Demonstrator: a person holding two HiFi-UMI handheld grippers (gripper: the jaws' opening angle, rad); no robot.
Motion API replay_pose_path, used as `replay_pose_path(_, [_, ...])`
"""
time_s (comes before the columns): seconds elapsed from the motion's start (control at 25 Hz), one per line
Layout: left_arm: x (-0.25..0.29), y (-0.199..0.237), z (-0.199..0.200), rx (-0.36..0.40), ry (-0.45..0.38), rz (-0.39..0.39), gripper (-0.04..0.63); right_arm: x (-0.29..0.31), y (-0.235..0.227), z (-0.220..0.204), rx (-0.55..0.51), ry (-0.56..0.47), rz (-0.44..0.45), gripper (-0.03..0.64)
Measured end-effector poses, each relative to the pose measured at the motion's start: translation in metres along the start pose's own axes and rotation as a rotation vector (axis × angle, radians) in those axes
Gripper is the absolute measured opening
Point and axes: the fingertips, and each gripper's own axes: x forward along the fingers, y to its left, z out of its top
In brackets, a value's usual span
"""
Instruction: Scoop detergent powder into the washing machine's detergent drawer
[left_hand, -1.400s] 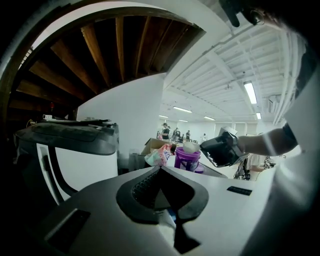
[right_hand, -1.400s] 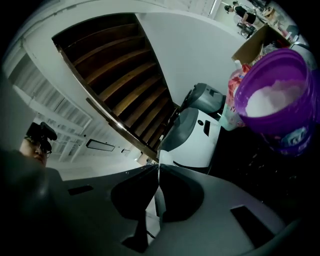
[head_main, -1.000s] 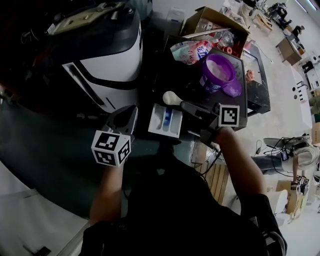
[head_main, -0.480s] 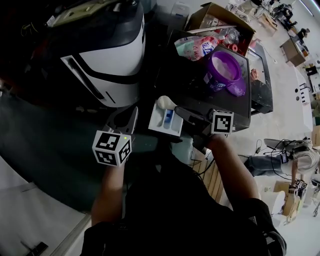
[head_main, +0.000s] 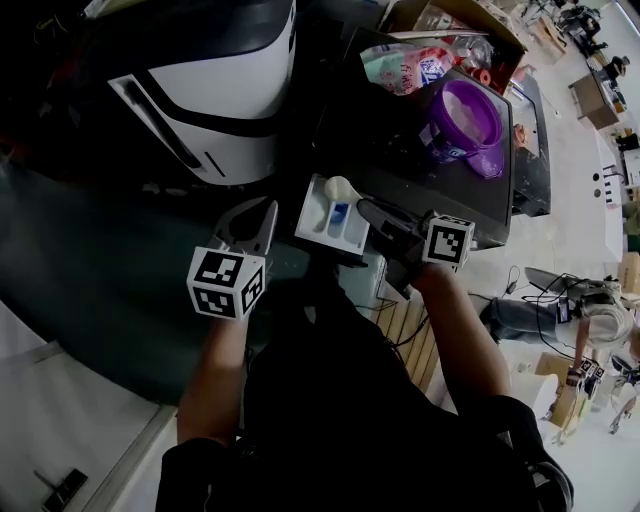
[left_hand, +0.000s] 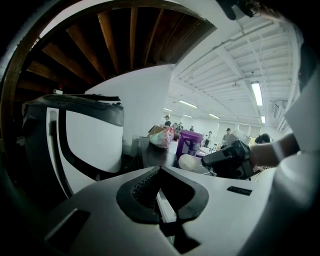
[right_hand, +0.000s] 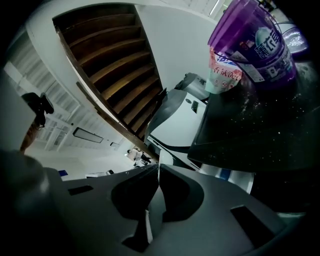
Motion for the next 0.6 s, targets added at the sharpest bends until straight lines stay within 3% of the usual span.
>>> replay_pose_path(0.24, [0.015, 0.000, -0.017, -0.018, 0.016, -0.003, 0.008, 0.011, -0.023, -0.017, -0.048, 0.050, -0.067, 0.021])
replay_pose_path(0.6, [0.028, 0.001, -0.040, -0.042, 0.061, -0.004, 0.008, 0.027, -0.045, -0.033, -0.220, 0.150, -0.200, 0.021])
